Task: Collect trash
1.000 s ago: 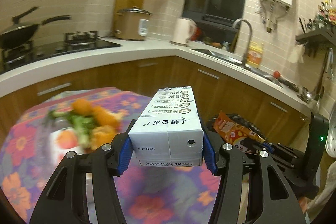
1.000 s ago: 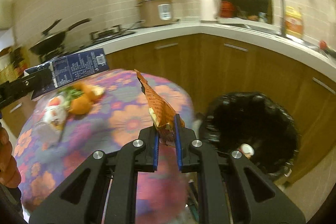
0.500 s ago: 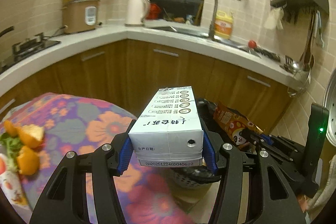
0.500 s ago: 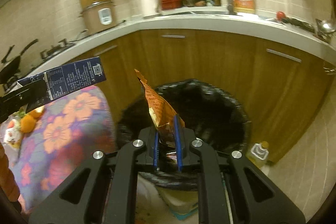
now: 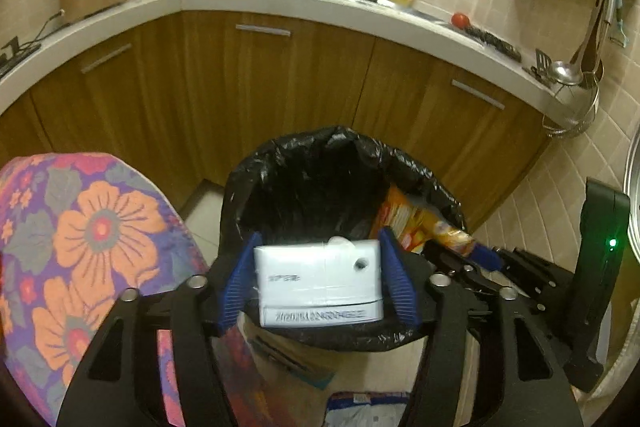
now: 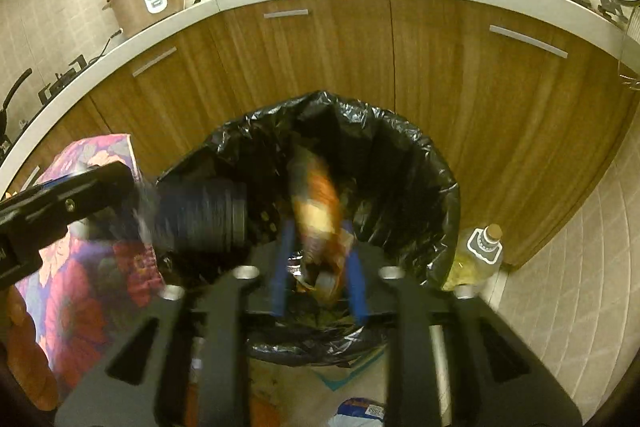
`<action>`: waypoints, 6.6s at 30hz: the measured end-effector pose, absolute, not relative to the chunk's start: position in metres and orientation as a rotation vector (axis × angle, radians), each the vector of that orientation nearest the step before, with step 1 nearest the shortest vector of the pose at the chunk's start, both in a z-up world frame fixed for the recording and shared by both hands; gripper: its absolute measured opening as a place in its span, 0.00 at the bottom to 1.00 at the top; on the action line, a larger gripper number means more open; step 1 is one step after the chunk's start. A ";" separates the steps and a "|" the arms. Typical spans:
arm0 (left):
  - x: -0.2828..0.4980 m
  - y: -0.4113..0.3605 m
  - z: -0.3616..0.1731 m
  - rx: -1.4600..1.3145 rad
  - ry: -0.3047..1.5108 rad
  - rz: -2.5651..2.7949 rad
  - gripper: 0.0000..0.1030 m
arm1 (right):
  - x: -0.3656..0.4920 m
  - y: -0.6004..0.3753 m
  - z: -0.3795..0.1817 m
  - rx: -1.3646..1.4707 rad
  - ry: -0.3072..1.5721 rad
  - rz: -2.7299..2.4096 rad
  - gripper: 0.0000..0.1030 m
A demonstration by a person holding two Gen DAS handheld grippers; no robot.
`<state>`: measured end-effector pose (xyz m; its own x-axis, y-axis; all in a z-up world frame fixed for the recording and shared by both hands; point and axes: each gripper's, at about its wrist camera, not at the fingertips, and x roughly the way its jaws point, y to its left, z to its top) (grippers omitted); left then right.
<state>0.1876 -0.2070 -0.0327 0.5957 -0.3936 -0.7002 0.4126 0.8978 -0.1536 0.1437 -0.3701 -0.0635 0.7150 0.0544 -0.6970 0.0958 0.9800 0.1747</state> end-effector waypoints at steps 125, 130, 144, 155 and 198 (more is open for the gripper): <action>-0.071 0.207 -0.031 -0.299 0.631 0.112 0.17 | -0.001 0.023 -0.013 -0.185 0.723 0.706 0.57; -0.074 0.217 -0.025 -0.300 0.598 0.169 0.52 | 0.000 0.016 -0.018 -0.177 0.742 0.718 0.58; -0.038 0.225 -0.028 -0.324 0.652 0.163 0.14 | 0.027 0.036 -0.020 -0.158 0.821 0.659 0.77; -0.059 0.192 -0.003 -0.249 0.547 0.106 0.05 | 0.010 0.024 -0.007 -0.190 0.733 0.655 0.55; 0.186 -0.221 -0.022 0.024 0.785 -0.575 0.09 | 0.159 -0.383 -0.053 0.346 0.793 -0.065 0.56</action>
